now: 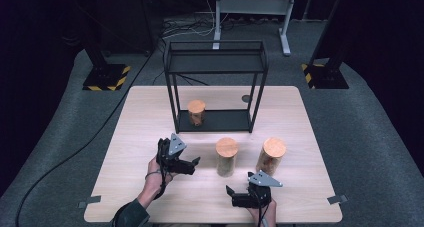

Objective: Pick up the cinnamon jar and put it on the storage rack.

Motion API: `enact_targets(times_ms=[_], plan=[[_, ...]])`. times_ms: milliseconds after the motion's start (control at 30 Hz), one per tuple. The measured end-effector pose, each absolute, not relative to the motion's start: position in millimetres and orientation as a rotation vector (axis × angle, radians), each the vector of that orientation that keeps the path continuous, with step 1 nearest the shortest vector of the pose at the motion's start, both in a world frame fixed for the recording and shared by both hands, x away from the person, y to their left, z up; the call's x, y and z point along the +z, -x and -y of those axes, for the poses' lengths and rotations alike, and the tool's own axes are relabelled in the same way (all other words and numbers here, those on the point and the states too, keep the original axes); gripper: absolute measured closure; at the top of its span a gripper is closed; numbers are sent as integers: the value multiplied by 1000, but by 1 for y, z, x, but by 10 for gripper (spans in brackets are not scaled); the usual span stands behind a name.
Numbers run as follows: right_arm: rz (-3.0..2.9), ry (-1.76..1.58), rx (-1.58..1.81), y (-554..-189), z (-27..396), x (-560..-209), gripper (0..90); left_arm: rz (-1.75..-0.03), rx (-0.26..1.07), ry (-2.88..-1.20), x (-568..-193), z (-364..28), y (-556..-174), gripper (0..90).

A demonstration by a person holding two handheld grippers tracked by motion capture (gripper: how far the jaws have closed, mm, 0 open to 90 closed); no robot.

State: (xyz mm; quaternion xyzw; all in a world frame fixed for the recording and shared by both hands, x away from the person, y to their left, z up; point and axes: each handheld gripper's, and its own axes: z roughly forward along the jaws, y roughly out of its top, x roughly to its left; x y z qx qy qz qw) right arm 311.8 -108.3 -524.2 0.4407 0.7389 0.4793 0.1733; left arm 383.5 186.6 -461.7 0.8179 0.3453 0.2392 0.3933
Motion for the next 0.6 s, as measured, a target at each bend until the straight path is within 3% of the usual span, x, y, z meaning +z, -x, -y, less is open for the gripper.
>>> enact_targets(times_ms=[600], plan=[[-2099, -1247, 1359, -312, 108, -524, 17, -1007, 597, -2103, -501, -216, -337, 1]])
